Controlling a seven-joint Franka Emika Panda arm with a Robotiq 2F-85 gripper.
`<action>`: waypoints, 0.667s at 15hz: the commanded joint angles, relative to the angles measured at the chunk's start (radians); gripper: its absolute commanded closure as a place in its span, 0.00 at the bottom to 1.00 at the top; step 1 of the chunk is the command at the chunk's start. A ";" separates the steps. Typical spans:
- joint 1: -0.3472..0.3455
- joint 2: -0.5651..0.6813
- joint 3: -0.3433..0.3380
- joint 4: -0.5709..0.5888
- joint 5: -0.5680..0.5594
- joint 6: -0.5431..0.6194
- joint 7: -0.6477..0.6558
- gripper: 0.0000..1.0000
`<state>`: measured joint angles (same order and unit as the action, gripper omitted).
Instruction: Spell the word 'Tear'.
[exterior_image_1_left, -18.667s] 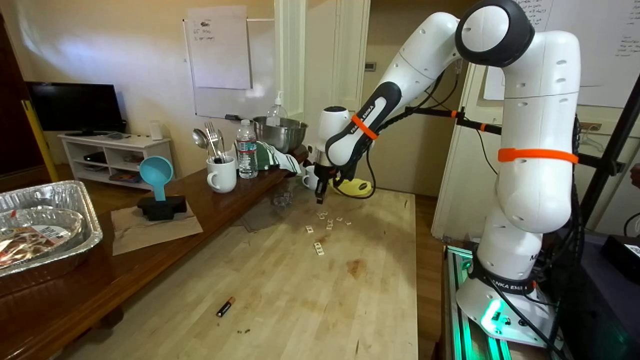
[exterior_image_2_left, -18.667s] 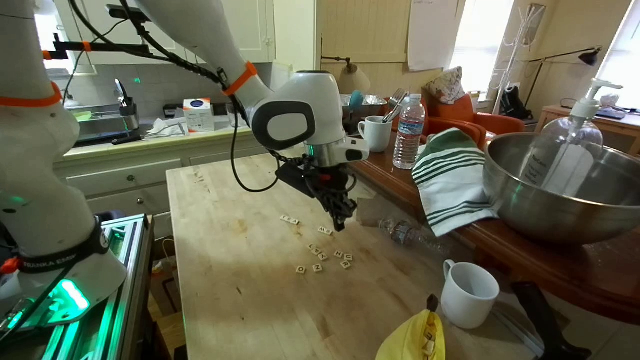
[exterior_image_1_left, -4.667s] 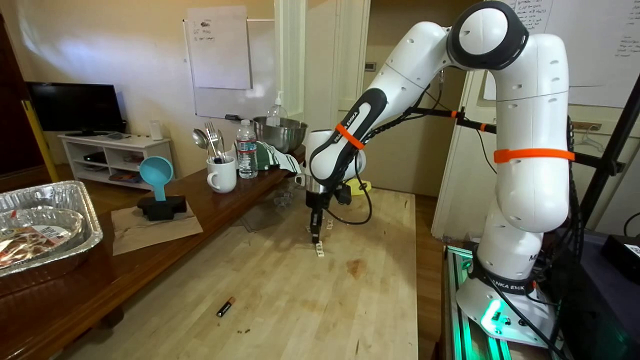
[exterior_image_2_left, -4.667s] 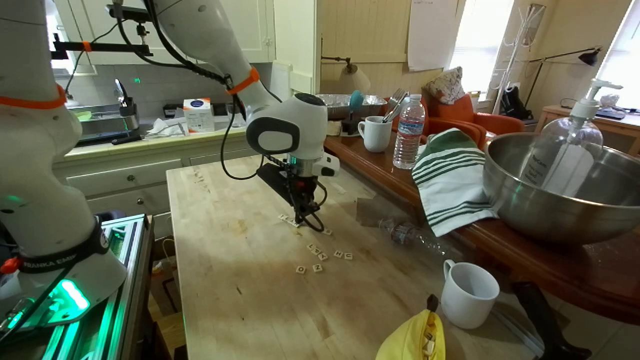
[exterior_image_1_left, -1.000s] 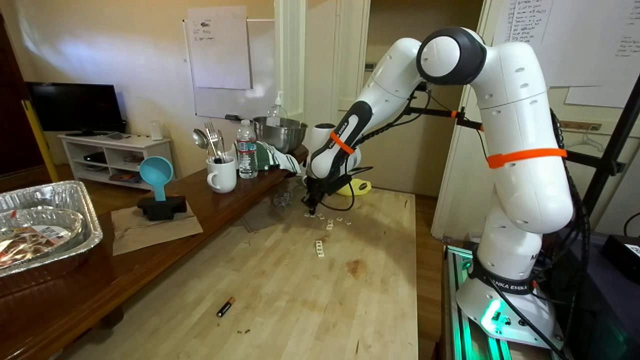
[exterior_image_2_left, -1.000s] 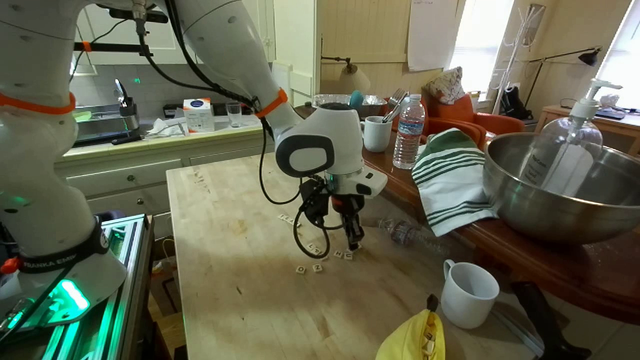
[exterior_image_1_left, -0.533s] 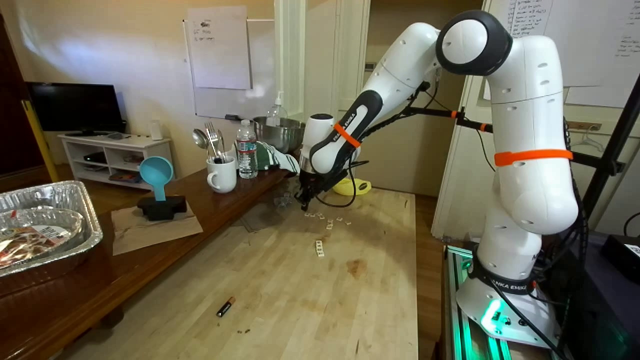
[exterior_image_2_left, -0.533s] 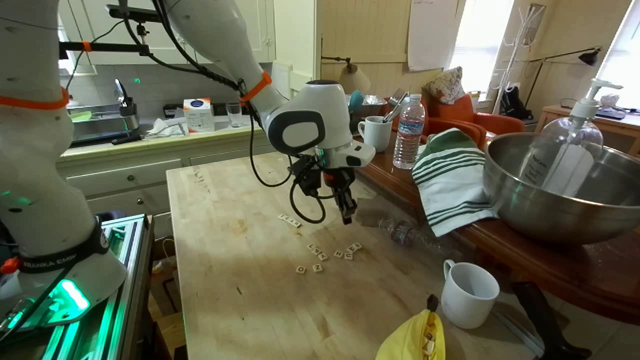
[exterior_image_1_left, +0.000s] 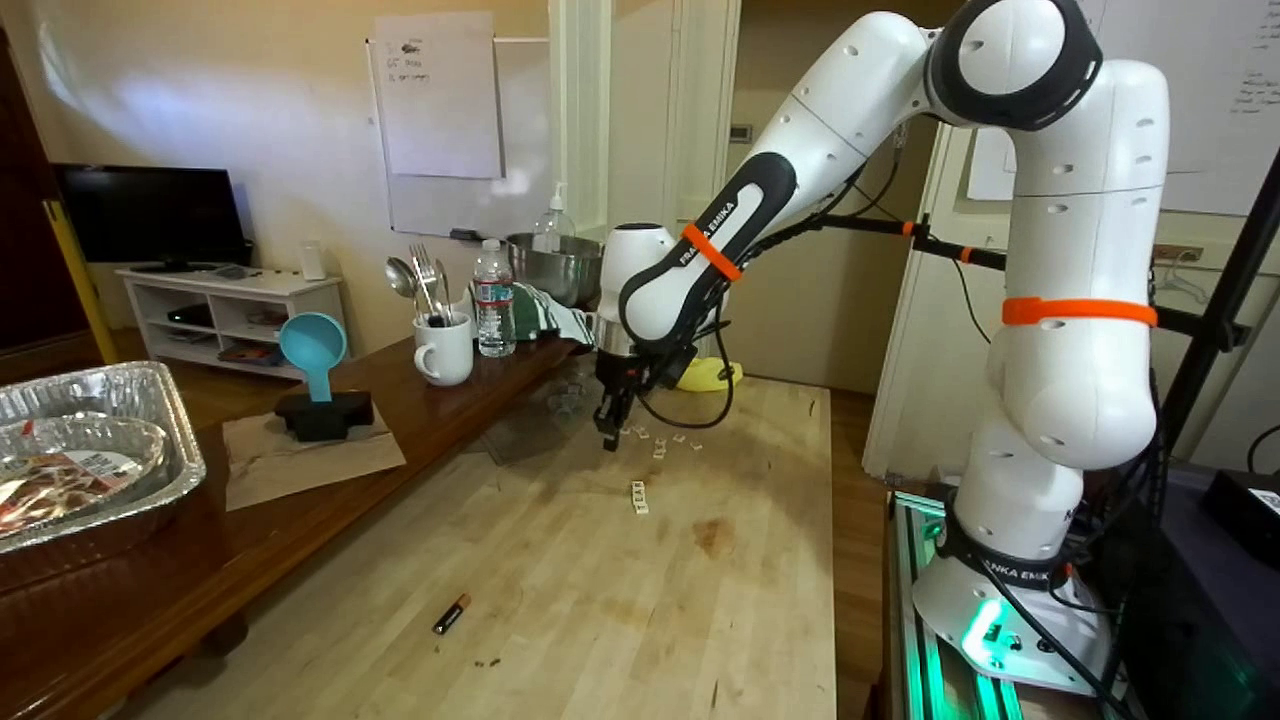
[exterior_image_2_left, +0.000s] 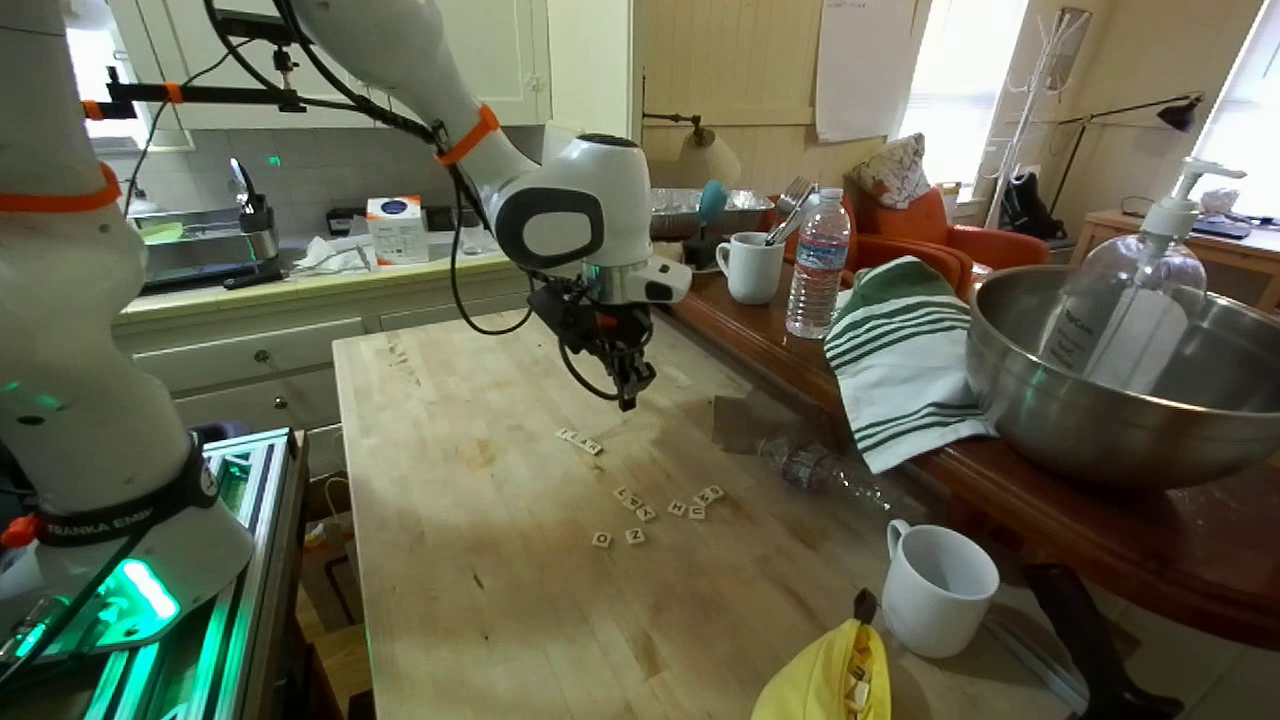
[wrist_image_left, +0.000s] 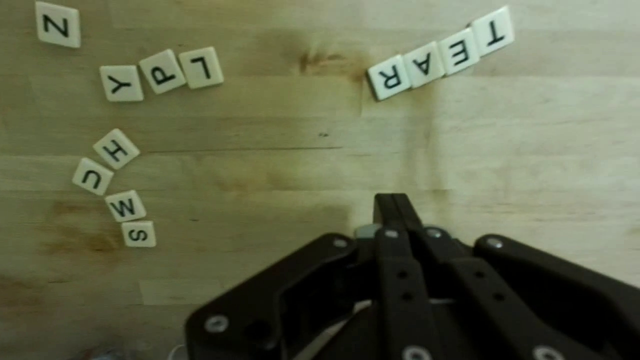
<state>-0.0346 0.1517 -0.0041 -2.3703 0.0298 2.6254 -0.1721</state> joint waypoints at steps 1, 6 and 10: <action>-0.012 -0.068 0.042 -0.067 0.081 -0.054 -0.157 1.00; -0.001 -0.112 0.042 -0.110 0.073 -0.104 -0.253 0.68; 0.005 -0.135 0.037 -0.137 0.061 -0.112 -0.305 0.38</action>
<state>-0.0342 0.0620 0.0353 -2.4674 0.0907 2.5420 -0.4295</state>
